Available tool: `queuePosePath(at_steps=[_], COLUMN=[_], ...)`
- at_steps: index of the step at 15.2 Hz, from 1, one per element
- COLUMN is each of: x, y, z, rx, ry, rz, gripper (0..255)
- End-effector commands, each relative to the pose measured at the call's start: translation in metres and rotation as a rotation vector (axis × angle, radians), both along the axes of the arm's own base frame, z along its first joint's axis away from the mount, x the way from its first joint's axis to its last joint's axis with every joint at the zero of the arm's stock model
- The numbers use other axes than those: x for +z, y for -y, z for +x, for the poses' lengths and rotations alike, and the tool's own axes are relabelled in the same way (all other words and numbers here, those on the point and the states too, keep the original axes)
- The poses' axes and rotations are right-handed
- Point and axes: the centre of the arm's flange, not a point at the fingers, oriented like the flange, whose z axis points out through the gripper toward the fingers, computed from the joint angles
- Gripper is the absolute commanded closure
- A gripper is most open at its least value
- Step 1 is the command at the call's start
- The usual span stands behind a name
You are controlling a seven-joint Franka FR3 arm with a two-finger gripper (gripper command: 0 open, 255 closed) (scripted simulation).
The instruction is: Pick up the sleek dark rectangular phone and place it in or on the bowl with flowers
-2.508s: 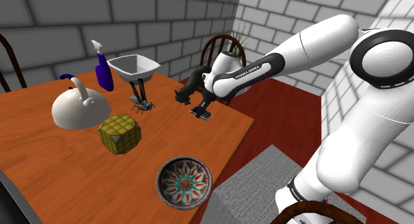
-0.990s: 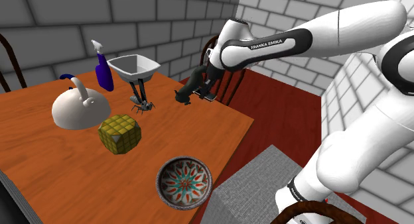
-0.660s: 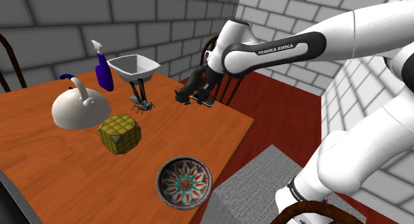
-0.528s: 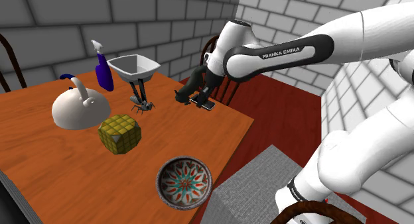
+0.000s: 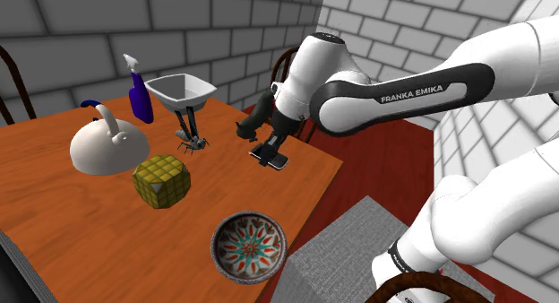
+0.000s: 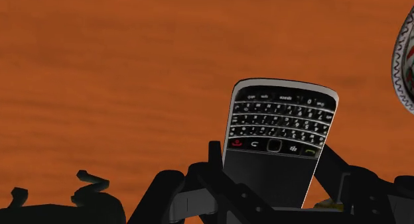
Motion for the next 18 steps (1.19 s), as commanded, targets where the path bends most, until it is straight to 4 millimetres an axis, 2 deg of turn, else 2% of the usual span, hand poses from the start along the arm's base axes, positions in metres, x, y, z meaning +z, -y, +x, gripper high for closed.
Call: queuePosePath(at_steps=[1, 15, 18], x=[-0.001, 0.002, -0.014], y=[-0.021, -0.156, -0.156], z=[-0.023, -0.151, -0.151], rx=[-0.002, -0.002, -0.002], ry=[0.000, 0.000, 0.000], rz=[0.000, 0.000, 0.000], gripper=[255, 255, 255])
